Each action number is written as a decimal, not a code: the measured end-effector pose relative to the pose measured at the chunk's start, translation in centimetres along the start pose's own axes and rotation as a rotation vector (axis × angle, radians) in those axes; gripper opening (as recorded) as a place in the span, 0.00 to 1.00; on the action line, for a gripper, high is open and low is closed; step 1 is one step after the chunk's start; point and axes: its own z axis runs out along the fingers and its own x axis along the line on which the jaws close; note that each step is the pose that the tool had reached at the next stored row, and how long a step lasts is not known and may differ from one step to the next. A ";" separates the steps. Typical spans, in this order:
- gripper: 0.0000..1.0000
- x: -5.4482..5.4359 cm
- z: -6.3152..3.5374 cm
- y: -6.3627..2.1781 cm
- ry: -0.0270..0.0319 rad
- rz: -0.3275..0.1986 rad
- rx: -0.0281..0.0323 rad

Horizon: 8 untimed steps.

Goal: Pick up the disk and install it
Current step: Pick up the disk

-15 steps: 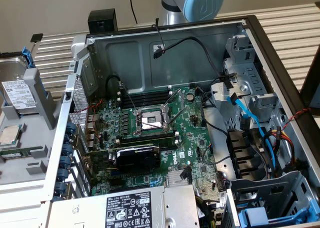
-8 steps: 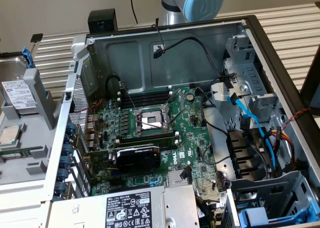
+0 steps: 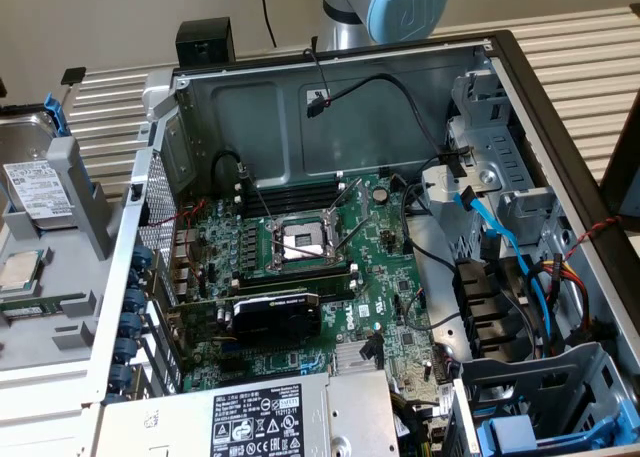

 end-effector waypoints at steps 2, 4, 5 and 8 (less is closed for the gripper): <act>0.74 0.0 0.21 -0.01 -0.0005 -0.005 -0.0003; 0.74 0.0 0.40 -0.02 -0.0009 -0.012 -0.0007; 0.74 0.0 0.43 -0.02 -0.0009 -0.015 -0.0009; 0.74 0.0 0.44 -0.02 -0.0008 -0.016 -0.0016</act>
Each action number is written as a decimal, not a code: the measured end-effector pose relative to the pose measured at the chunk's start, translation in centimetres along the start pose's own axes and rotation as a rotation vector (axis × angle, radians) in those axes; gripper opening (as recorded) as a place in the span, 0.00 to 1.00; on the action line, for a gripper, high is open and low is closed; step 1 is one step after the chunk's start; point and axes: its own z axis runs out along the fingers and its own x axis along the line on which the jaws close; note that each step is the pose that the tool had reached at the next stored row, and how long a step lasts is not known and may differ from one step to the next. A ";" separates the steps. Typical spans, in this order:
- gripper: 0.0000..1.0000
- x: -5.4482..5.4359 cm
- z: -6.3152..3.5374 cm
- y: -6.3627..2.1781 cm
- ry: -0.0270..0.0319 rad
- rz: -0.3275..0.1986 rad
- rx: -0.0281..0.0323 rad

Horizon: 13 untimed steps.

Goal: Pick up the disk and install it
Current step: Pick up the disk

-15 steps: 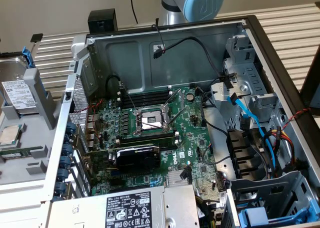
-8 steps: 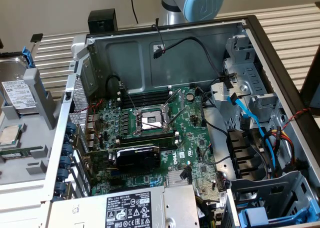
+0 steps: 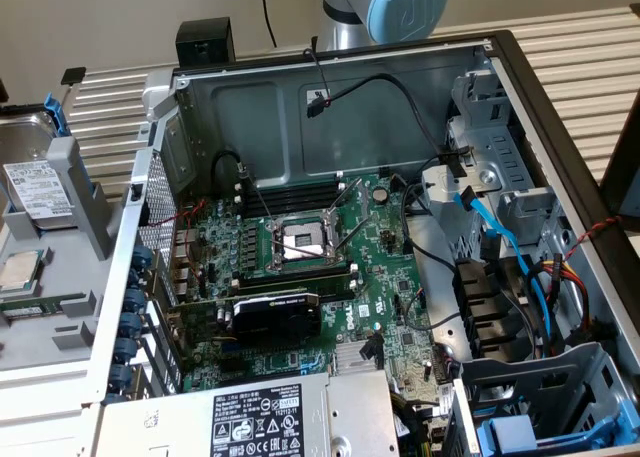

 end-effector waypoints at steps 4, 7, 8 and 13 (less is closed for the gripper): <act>0.74 0.0 0.08 0.03 0.0000 -0.003 0.0001; 0.74 0.0 0.15 0.13 0.0002 -0.008 0.0001; 0.74 0.0 0.19 0.16 0.0003 -0.009 0.0000; 0.74 0.0 0.41 0.21 0.0003 -0.019 -0.0004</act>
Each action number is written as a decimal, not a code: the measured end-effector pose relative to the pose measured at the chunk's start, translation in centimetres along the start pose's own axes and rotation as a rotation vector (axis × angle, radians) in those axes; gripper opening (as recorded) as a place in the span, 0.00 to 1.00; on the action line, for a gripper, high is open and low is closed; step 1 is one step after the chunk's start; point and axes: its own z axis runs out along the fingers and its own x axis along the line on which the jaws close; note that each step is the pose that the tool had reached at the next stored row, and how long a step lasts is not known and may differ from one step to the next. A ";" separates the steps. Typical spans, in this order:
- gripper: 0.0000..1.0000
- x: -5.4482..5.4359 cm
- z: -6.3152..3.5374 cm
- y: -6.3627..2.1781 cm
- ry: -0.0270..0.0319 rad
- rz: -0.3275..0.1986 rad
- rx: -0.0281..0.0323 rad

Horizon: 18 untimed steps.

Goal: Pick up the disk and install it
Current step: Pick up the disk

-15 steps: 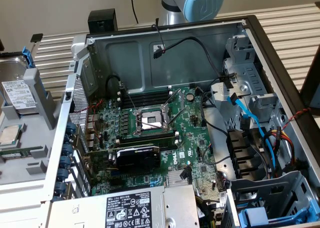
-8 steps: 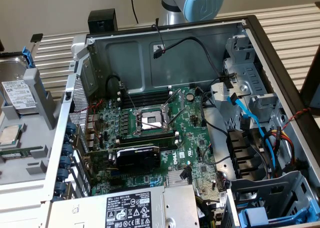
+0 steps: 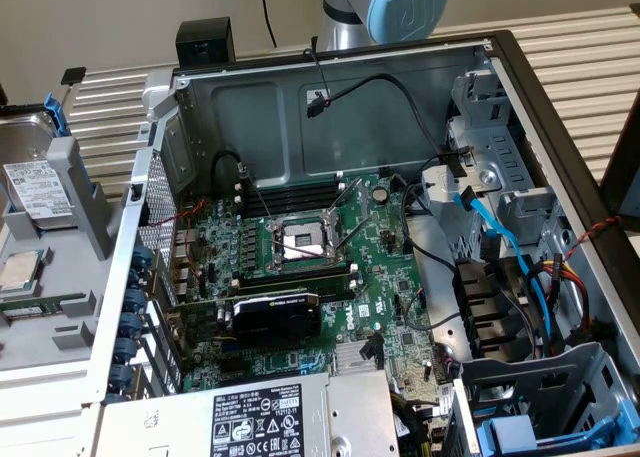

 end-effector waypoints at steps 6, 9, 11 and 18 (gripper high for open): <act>0.74 0.0 0.36 -0.02 -0.0096 -0.001 0.0006; 0.74 0.0 0.69 -0.03 -0.0136 -0.001 0.0006; 0.74 0.0 0.92 -0.03 -0.0154 -0.001 0.0007; 0.74 0.0 1.58 0.17 -0.0207 -0.001 0.0010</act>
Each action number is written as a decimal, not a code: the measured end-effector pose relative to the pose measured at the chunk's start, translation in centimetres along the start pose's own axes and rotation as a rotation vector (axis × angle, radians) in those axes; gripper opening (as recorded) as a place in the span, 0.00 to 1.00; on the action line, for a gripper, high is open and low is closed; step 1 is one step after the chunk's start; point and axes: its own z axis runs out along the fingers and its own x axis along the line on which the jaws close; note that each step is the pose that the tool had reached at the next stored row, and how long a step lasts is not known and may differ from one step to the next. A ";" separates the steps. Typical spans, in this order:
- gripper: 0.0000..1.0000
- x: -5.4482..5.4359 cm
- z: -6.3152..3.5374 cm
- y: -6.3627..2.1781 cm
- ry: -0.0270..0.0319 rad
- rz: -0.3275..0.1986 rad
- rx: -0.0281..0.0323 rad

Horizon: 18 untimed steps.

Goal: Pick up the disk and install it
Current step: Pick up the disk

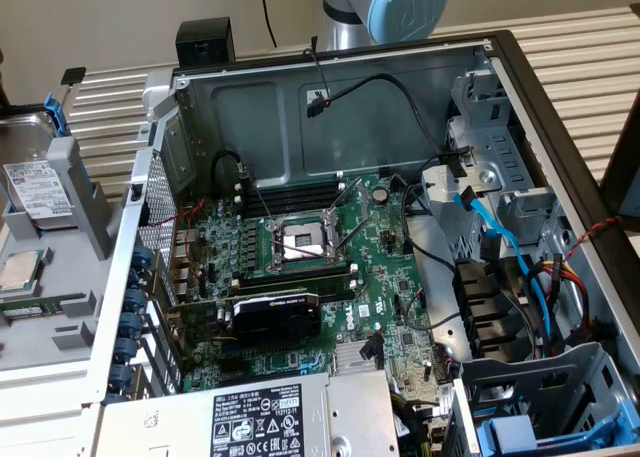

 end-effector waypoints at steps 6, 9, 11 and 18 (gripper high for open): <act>0.74 0.0 0.73 0.15 -0.0063 0.000 0.0002; 0.74 0.1 0.93 0.16 -0.0126 0.000 0.0006; 0.74 0.1 1.00 0.18 -0.0184 -0.001 0.0008; 0.74 0.2 1.15 0.49 -0.0323 0.002 0.0018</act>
